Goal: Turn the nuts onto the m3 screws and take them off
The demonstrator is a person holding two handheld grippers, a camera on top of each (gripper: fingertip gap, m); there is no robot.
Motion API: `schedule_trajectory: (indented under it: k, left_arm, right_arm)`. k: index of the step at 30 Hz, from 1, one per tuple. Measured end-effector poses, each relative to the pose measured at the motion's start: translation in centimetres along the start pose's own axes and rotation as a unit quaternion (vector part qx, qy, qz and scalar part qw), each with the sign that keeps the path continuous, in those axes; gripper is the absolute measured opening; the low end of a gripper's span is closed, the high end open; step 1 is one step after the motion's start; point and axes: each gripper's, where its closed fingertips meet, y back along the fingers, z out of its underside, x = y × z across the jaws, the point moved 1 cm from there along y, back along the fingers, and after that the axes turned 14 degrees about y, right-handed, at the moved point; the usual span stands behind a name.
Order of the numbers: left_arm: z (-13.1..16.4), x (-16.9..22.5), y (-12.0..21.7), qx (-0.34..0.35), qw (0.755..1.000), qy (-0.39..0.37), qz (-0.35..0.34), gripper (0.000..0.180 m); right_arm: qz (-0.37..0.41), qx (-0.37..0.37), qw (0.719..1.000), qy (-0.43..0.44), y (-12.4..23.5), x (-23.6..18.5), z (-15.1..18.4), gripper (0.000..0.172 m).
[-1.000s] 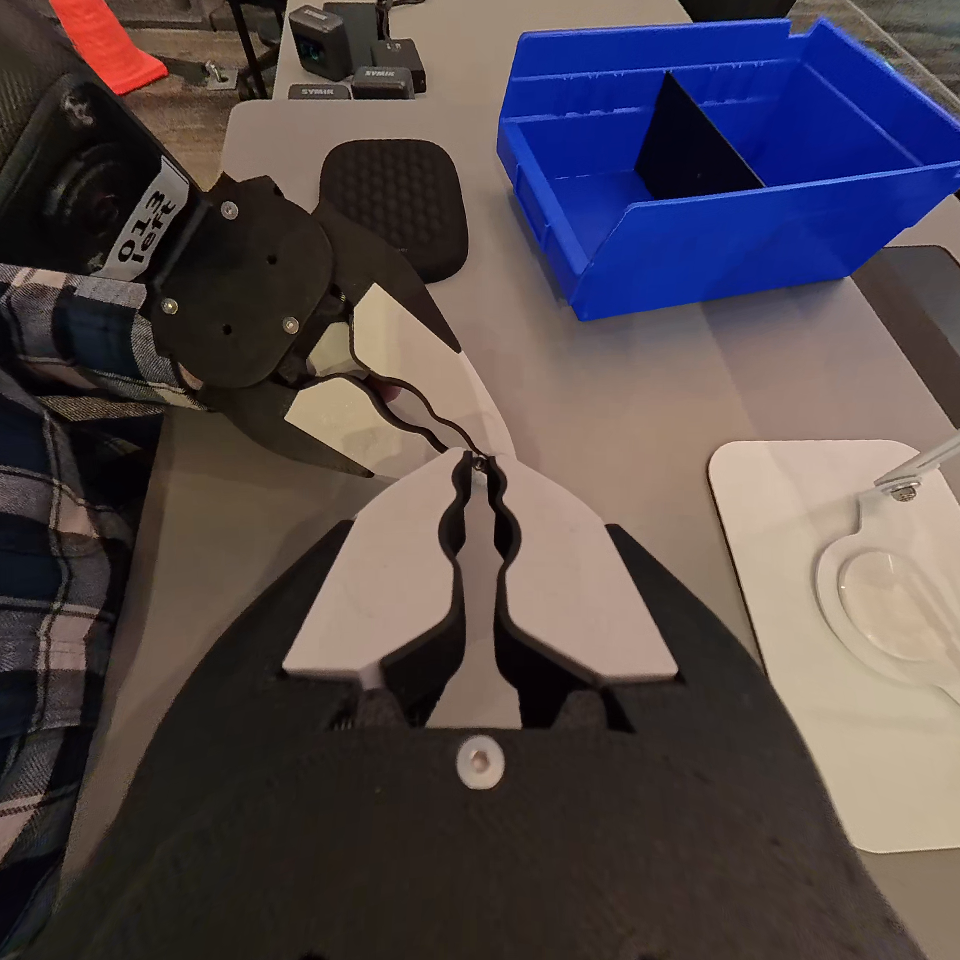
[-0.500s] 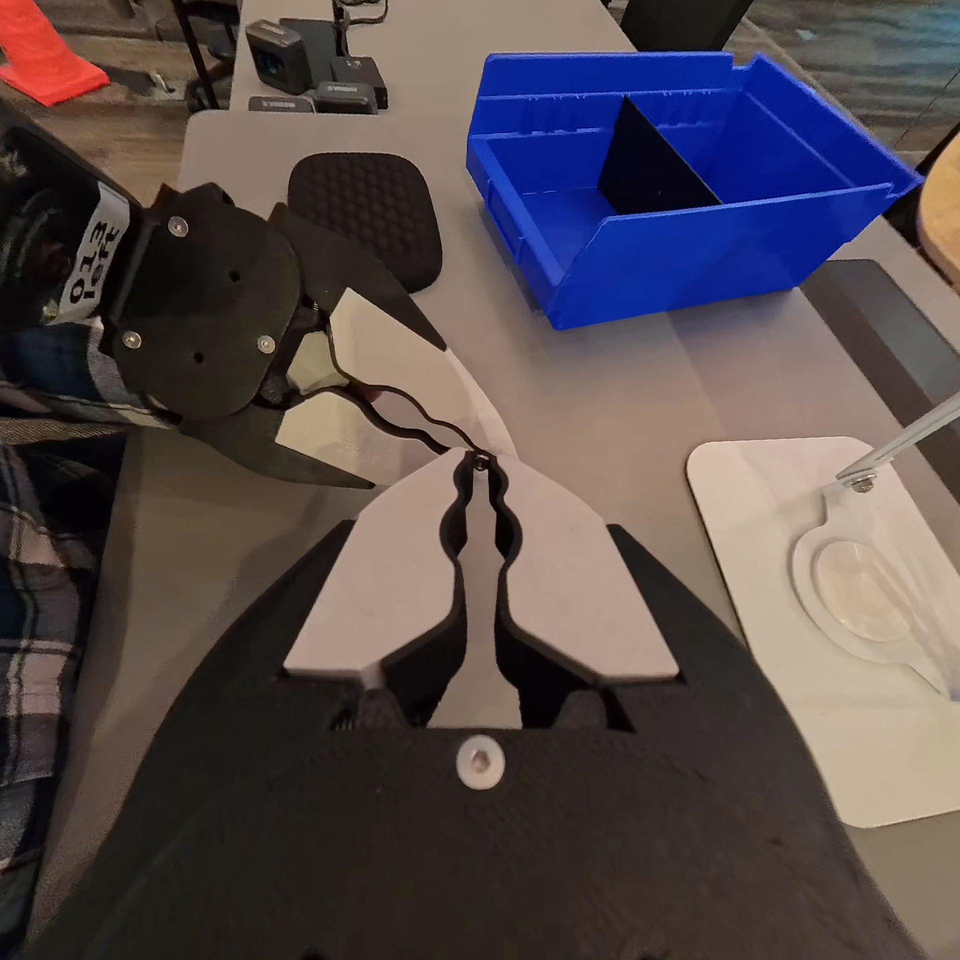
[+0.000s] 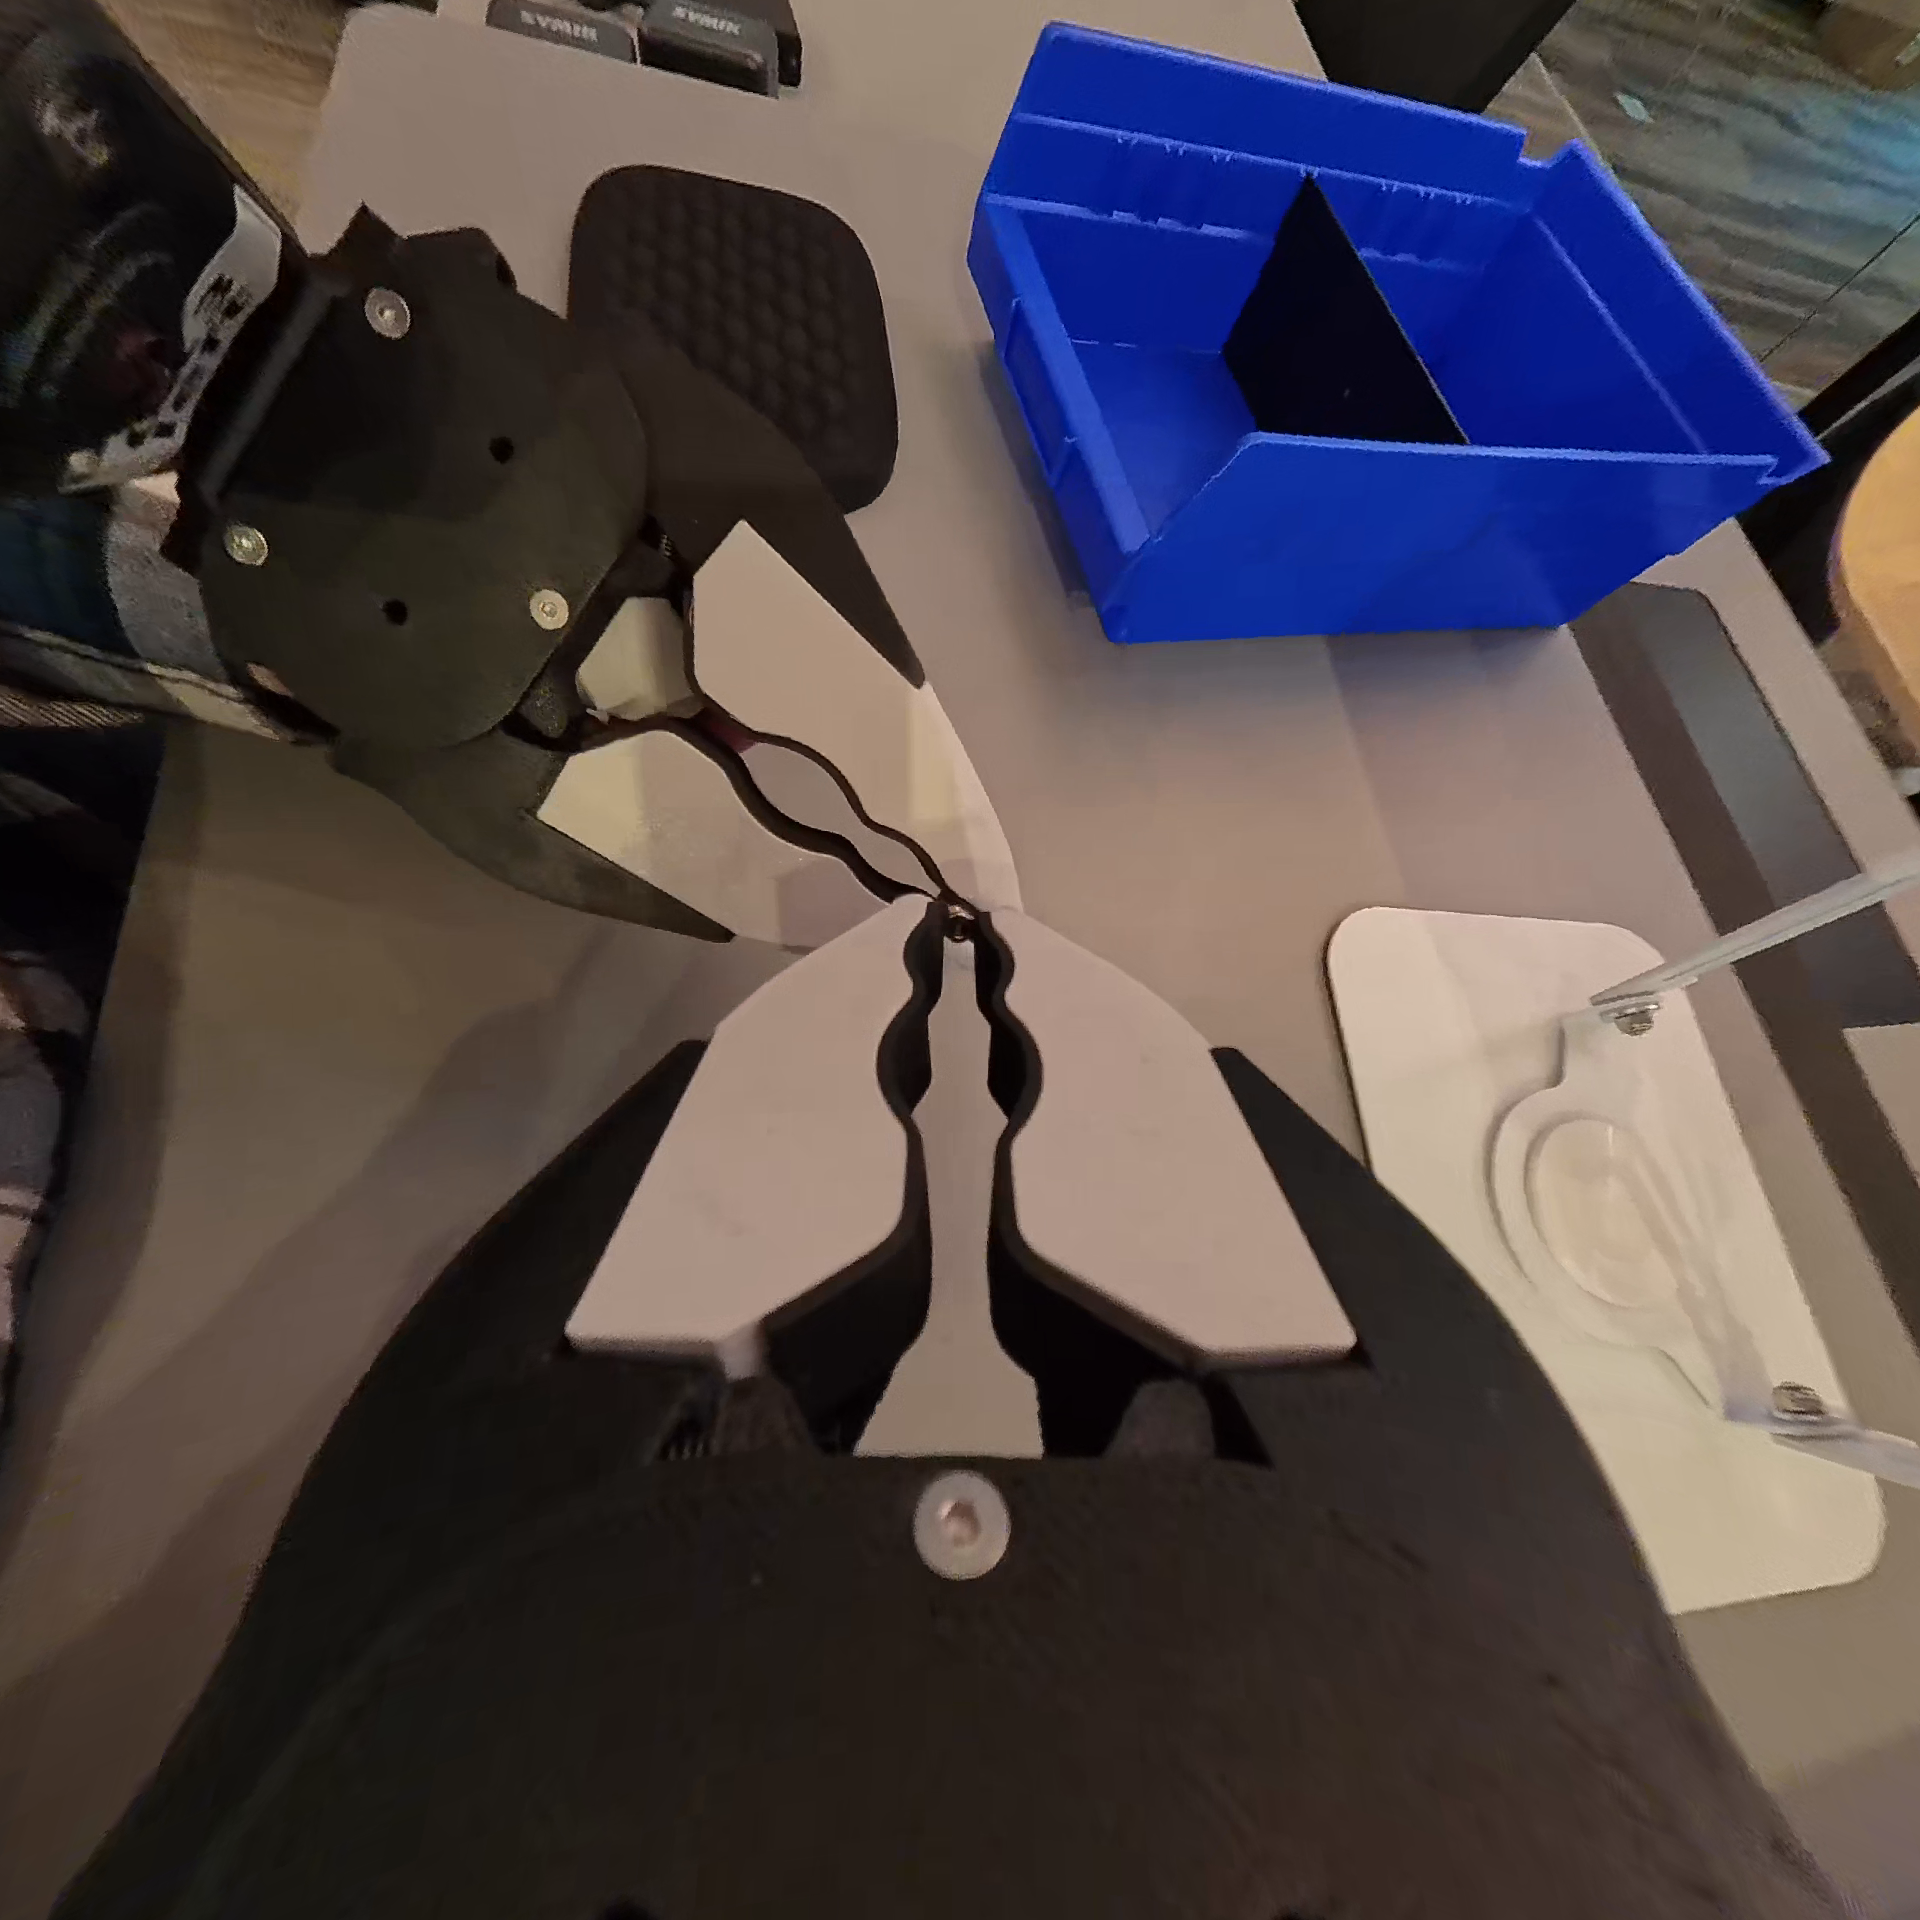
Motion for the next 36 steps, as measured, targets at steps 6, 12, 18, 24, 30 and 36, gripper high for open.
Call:
schedule_trajectory:
  k: [6,12,18,24,30,36]
  left_arm:
    - [-0.1,0.1,-0.1,0.004,1.0,0.009,0.006,0.001]
    - [-0.3,0.1,-0.1,0.008,1.0,0.012,0.009,0.001]
    - [-0.5,0.2,-0.1,0.01,1.0,0.016,0.014,0.001]
    - [-0.8,0.4,-0.1,0.016,0.998,0.044,0.034,0.001]
    - [-2.0,0.8,0.4,0.043,0.973,0.182,0.132,0.001]
    - [-2.8,0.9,0.9,0.05,0.946,0.255,0.193,0.001]
  right_arm:
    - [-0.005,0.018,0.999,-0.029,0.0,0.1,0.1,0.006]
    - [-0.006,0.017,0.999,-0.031,0.0,0.0,0.2,0.006]
    - [-0.007,0.019,0.999,-0.032,0.1,0.0,0.2,0.008]
    - [-0.011,0.052,0.998,-0.041,0.3,0.1,-0.2,0.019]
    - [-0.039,0.181,0.979,-0.085,1.0,0.2,-1.8,0.042]
    - [-0.072,0.268,0.956,-0.098,1.5,-0.7,-2.7,0.055]
